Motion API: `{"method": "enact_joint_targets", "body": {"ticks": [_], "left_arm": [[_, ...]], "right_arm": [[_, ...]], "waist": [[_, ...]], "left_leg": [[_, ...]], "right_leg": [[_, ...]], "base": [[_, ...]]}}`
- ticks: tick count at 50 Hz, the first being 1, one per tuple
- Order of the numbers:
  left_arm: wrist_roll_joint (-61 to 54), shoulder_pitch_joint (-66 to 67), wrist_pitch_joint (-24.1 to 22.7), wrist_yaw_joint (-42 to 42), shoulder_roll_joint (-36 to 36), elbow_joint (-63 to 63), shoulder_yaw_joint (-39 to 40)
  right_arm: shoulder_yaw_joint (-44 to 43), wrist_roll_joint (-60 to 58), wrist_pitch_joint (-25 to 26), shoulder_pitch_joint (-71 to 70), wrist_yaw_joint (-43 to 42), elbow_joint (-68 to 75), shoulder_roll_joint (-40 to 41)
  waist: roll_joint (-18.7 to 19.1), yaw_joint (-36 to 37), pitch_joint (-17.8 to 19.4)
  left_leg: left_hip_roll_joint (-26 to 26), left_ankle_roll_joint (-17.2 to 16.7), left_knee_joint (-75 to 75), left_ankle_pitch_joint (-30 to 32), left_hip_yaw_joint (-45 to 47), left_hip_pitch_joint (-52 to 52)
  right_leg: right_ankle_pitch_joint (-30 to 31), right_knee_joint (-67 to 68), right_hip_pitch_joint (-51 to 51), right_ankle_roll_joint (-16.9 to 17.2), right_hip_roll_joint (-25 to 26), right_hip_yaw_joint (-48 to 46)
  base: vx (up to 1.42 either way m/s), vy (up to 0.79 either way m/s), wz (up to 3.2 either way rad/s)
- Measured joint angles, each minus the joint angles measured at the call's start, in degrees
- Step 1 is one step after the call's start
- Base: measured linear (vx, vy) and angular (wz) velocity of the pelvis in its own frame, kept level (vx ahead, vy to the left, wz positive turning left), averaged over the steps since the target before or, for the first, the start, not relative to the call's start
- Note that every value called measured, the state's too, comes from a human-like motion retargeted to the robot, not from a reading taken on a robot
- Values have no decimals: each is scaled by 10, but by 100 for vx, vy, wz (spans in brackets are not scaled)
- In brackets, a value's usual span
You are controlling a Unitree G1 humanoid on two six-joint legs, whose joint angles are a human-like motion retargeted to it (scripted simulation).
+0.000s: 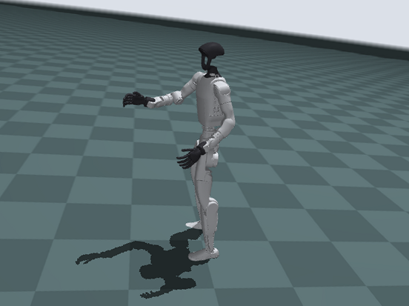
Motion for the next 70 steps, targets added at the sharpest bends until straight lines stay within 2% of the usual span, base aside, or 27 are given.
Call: {"method": "enact_joint_targets", "body": {"ticks": [7, 13, 18, 20, 23, 25, 35, 44, 48, 55, 59, 62, 64, 70], "left_arm": [[40, -194, -2, -9, -17, -99, -93], [68, -358, 1, 30, -63, -70, -153], [88, -465, 5, 82, -71, -21, -174], [77, -505, 5, 103, -68, -4, -177], [69, -524, 3, 120, -62, 6, -172], [78, -488, 0, 124, -58, -8, -170], [56, -463, -5, 141, -54, -33, -131], [80, -506, 17, 152, -81, 53, -143], [81, -553, 24, 167, -96, 107, -161], [54, -618, 33, 177, -95, 168, -209], [49, -635, 40, 178, -81, 185, -230], [55, -644, 43, 170, -68, 199, -242], [63, -650, 43, 162, -58, 212, -249], [91, -668, 42, 160, -39, 255, -261]], "right_arm": [[-7, -54, -14, 101, -29, -120, -24], [-2, -81, -28, 226, -47, -221, -56], [-11, -70, -43, 291, -30, -268, -89], [-16, -58, -45, 300, -32, -274, -98], [-31, -50, -50, 330, -34, -281, -106], [-43, -61, -56, 389, -37, -300, -102], [-119, -50, -51, 385, -74, -287, -95], [-213, -25, -76, 427, -145, -288, -58], [-241, 43, -90, 462, -196, -222, -31], [-316, 381, -156, 464, -187, -61, 15], [-382, 469, -197, 421, -224, -37, -6], [-411, 422, -211, 374, -258, -53, -58], [-414, 354, -202, 334, -272, -65, -108], [-303, 94, -108, 180, -303, -112, -269]], "waist": [[2, -29, -10], [7, -72, -20], [20, -120, -12], [22, -135, -10], [28, -158, -5], [31, -172, -12], [36, -199, -1], [22, -198, -11], [16, -197, -14], [8, -200, -18], [2, -202, -19], [-6, -203, -21], [-11, -203, -21], [-30, -196, -20]], "left_leg": [[-6, 6, 1, 0, -11, 0], [-12, 9, 0, 0, -13, 5], [-6, 1, 34, -16, 2, -2], [-12, 11, 3, -6, 7, 7], [-11, 12, -1, -7, 22, 15], [-1, 1, 39, -26, 38, 14], [-8, 18, -2, -18, 67, 34], [-12, 27, -2, -15, 46, 27], [-15, 26, -3, -10, 29, 20], [-18, 17, -2, -5, 9, 9], [-18, 15, -2, -5, 7, 9], [-18, 14, -1, -7, 12, 11], [-17, 13, 0, -8, 18, 13], [-13, 12, 0, -13, 45, 25]], "right_leg": [[-1, -2, 8, 4, -7, -10], [2, -10, 17, 11, -10, -12], [-2, 7, 11, 19, -12, -3], [4, -5, 5, 19, -11, 8], [6, -4, 1, 23, -9, 23], [6, 1, 9, 26, -6, 29], [10, 0, -12, 31, -1, 68], [6, -3, -6, 24, -7, 50], [5, -5, -1, 21, -11, 33], [4, -9, 5, 19, -16, 10], [5, -9, 6, 20, -17, 9], [6, -9, 5, 21, -16, 13], [7, -7, 4, 24, -15, 19], [11, -4, -3, 33, -9, 45]], "base": [[0, 0, 0], [0, 0, 0], [0, 1, -14], [0, 1, -38], [1, 1, -45], [2, 0, -46], [1, 0, -29], [0, 0, 15], [0, 1, 37], [0, 1, 26], [0, 0, 0], [0, 0, -6], [-1, 1, -25], [-1, 0, -40]]}}
